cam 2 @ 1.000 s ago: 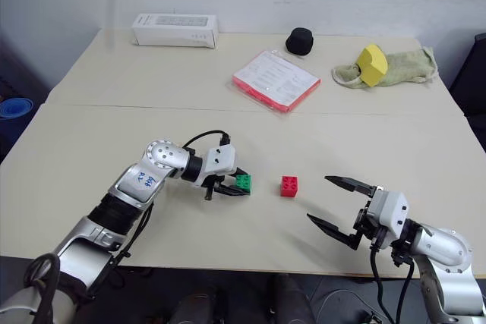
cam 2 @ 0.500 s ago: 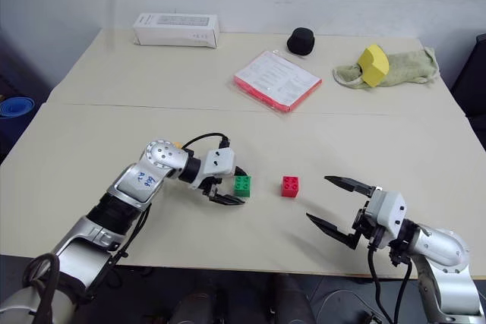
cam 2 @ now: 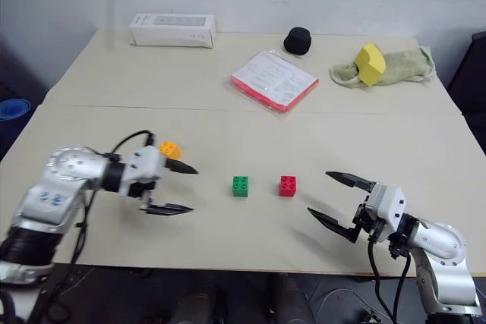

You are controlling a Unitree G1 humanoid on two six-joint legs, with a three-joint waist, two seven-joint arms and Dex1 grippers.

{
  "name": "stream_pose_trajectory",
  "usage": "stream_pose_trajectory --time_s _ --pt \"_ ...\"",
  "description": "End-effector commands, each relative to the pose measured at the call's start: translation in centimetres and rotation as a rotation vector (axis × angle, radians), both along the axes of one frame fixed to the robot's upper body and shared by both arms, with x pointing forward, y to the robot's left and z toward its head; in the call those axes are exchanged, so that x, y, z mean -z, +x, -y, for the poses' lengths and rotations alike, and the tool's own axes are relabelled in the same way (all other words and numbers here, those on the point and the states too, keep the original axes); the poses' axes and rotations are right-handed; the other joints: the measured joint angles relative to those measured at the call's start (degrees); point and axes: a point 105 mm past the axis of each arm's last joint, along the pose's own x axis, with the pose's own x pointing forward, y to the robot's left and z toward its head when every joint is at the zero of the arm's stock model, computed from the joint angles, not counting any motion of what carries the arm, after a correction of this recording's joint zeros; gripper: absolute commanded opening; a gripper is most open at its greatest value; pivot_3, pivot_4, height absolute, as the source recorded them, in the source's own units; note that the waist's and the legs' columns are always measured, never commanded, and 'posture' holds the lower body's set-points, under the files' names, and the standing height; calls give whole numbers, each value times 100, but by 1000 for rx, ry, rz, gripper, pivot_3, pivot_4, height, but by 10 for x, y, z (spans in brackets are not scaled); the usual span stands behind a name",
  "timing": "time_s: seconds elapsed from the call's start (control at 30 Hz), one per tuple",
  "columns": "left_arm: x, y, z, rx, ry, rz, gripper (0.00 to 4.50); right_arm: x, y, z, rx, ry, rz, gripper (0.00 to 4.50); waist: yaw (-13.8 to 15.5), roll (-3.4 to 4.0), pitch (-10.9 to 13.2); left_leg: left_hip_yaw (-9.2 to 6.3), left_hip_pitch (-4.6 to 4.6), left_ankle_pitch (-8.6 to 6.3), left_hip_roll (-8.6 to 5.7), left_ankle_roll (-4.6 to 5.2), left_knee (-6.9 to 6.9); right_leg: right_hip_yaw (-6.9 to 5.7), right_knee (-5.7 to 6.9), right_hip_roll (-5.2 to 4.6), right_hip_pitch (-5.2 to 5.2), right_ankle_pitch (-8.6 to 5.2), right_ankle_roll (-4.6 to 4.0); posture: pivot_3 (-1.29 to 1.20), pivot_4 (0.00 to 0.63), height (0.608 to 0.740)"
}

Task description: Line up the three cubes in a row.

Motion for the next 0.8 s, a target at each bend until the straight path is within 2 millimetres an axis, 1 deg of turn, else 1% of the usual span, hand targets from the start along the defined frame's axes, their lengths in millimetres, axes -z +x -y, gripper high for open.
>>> stream_pose_trajectory --time_s 0.03,0.07,0.1,0.13,0.2,0.27,0.3,0.33,0.4,0.47,0.53,0.57,0.63,0.67,0.77,0.8 --pt "-6 -9 -45 -200 -153 42 4479 -13 -2 -5 -38 21 49 4500 11 0 0 0 1 -2 1 3 -1 0 -2 0 0 0 0 0 150 740" --pt "-2 -12 -55 -257 -179 32 4479 -13 -3 -8 -46 26 52 4500 10 0 0 0 1 -3 1 4 -1 0 -2 0 0 0 0 0 150 740" --pt "5 -17 -72 -346 -204 25 4479 -14 -3 -12 -59 31 58 4500 11 0 0 1 2 -5 1 8 -4 0 -3 -1 0 0 0 0 150 740" --pt "9 -22 -82 -404 -218 22 4479 -14 -3 -14 -67 34 63 4500 -1 -1 0 1 1 -7 1 11 -4 -1 -4 -2 -1 0 0 0 150 740" --pt "22 -36 -122 -629 -275 39 4479 -18 -2 -22 -75 55 84 4500 -4 -2 0 1 1 -12 3 18 -5 -2 -5 -3 -1 0 0 0 150 740" --pt "32 -46 -146 -760 -295 50 4479 -20 -1 -26 -77 68 92 4500 -15 -2 0 2 4 -23 4 35 -7 -3 -5 -7 -1 0 0 0 150 740" --pt "40 -54 -158 -820 -301 33 4479 -19 -1 -28 -78 71 92 4500 -15 -3 -1 0 3 -24 4 36 -7 -5 -6 -8 -2 0 0 0 150 740" --pt "47 -61 -167 -859 -298 29 4479 -19 -1 -29 -80 74 92 4500 -1 -7 -3 0 3 -27 3 37 -8 -6 -6 -9 -1 0 0 0 150 740" --pt "54 -68 -176 -902 -298 29 4479 -18 -1 -31 -81 76 92 4500 32 -12 -6 0 4 -34 2 36 -8 -9 -8 -13 1 0 -1 0 150 740" --pt "49 -65 -175 -915 -338 55 4479 -19 1 -31 -80 79 96 4500 63 -14 -8 -2 2 -44 0 42 -8 -15 -11 -21 1 -1 -2 0 150 740" --pt "42 -54 -165 -891 -385 80 4479 -20 2 -32 -81 79 110 4500 69 -19 -11 -6 -1 -45 -5 45 -7 -23 -12 -32 2 -1 -2 0 150 740" --pt "38 -49 -157 -870 -410 74 4479 -22 3 -32 -82 76 120 4500 68 -21 -12 -8 -1 -45 -5 45 -7 -25 -12 -35 3 -1 -2 0 150 740" --pt "32 -31 -142 -836 -421 114 4479 -27 6 -33 -78 81 152 4500 55 -22 -12 -12 -2 -45 -5 44 -8 -30 -11 -36 4 -1 -2 0 150 740" --pt "27 -22 -131 -809 -455 119 4479 -30 6 -34 -80 84 162 4500 48 -22 -12 -12 -1 -45 -6 44 -8 -31 -10 -36 5 -1 -2 0 150 740" --pt "18 0 -102 -755 -527 110 4479 -35 6 -37 -85 102 177 4500 36 -22 -13 -10 -1 -42 -7 39 -8 -31 -6 -36 5 0 -2 0 150 740" --pt "16 5 -95 -750 -539 105 4479 -36 6 -37 -83 108 181 4500 26 -22 -13 -9 -2 -33 -8 22 -8 -32 -8 -36 5 0 -1 0 150 740"
